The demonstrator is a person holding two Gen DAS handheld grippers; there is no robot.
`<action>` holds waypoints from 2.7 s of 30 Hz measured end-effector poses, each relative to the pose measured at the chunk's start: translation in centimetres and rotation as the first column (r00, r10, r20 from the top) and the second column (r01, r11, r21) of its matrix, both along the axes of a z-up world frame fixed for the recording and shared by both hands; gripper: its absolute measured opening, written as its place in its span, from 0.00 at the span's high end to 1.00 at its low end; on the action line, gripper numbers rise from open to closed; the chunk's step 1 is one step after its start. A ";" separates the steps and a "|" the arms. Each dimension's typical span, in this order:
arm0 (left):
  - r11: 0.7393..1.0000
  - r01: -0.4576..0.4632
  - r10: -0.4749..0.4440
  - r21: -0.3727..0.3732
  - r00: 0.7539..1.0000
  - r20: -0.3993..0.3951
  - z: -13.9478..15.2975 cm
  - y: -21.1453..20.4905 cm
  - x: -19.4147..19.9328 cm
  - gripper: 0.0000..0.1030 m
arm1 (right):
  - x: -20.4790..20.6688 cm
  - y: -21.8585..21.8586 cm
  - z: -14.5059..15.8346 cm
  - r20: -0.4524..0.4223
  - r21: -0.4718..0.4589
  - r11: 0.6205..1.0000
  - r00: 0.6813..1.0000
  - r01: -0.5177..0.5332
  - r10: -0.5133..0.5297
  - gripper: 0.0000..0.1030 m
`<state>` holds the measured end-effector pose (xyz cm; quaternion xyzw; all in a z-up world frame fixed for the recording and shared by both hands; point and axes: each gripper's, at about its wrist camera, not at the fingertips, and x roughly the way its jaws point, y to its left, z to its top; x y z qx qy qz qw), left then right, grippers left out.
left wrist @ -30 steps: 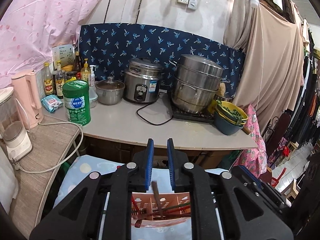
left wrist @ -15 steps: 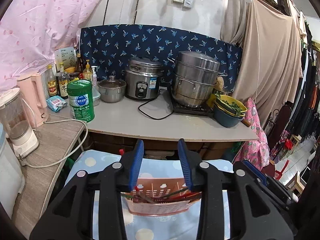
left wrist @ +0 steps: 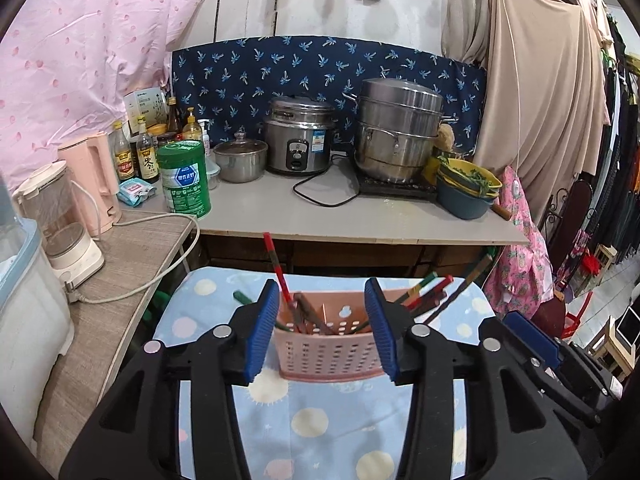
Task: Organize utensils
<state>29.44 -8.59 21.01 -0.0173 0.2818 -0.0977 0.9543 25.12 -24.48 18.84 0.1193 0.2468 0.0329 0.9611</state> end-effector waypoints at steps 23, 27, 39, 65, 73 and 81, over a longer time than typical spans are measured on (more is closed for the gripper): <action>0.993 -0.070 0.074 0.092 0.997 -0.036 -3.2 1.6 -6.5 0.37 | -6.6 1.4 -3.0 -0.074 -0.072 0.997 0.997 0.027 -0.033 0.56; 0.992 -0.078 0.083 0.099 0.995 -0.052 -4.0 2.0 -7.1 0.32 | -7.3 1.8 -3.6 -0.084 -0.100 0.995 0.996 0.030 -0.038 0.52; 0.989 -0.095 0.106 0.115 0.990 -0.097 -6.0 2.8 -8.2 0.13 | -8.5 1.9 -5.3 -0.104 -0.142 0.988 0.992 0.059 -0.074 0.31; 0.982 -0.101 0.129 0.157 0.975 -0.178 -9.3 2.6 -8.8 0.12 | -9.4 2.1 -7.9 -0.146 -0.220 0.972 0.982 0.085 -0.119 0.17; 0.980 -0.117 0.143 0.163 0.976 -0.162 -9.4 2.9 -8.9 0.12 | -9.4 2.2 -8.3 -0.158 -0.211 0.974 0.981 0.079 -0.114 0.17; 0.980 -0.121 0.148 0.161 0.974 -0.171 -9.8 3.1 -8.6 0.12 | -9.1 2.5 -8.4 -0.163 -0.203 0.976 0.980 0.077 -0.111 0.17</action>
